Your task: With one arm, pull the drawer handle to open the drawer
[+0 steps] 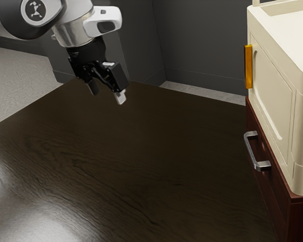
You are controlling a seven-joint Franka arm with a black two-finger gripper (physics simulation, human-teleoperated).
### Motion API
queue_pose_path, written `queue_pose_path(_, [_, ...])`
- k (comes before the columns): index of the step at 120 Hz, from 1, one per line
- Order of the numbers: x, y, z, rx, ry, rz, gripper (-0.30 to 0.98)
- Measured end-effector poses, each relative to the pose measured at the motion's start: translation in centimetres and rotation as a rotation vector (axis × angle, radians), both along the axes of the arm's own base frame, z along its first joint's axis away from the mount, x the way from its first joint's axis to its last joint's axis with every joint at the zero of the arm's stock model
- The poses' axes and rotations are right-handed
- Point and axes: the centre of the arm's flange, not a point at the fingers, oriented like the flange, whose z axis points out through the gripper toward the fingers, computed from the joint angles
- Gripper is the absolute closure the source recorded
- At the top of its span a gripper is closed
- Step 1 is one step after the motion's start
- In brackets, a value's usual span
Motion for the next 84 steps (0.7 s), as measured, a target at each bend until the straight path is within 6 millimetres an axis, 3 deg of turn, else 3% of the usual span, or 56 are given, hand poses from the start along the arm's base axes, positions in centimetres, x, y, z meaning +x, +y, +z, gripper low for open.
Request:
queue_pose_path(32, [-0.1,0.8,0.0,0.000,0.008,0.004,0.02])
queue_pose_path(48, [-2.7,1.3,7.4,0.000,-0.120,0.015,0.02])
queue_pose_path(56, [-3.5,1.5,9.0,-0.004,-0.143,0.033,0.02])
queue_pose_path(65, [-3.3,1.9,8.8,-0.011,-0.131,0.072,0.02])
queue_pose_path(84, [0.5,2.3,5.4,-0.061,-0.100,0.162,0.02])
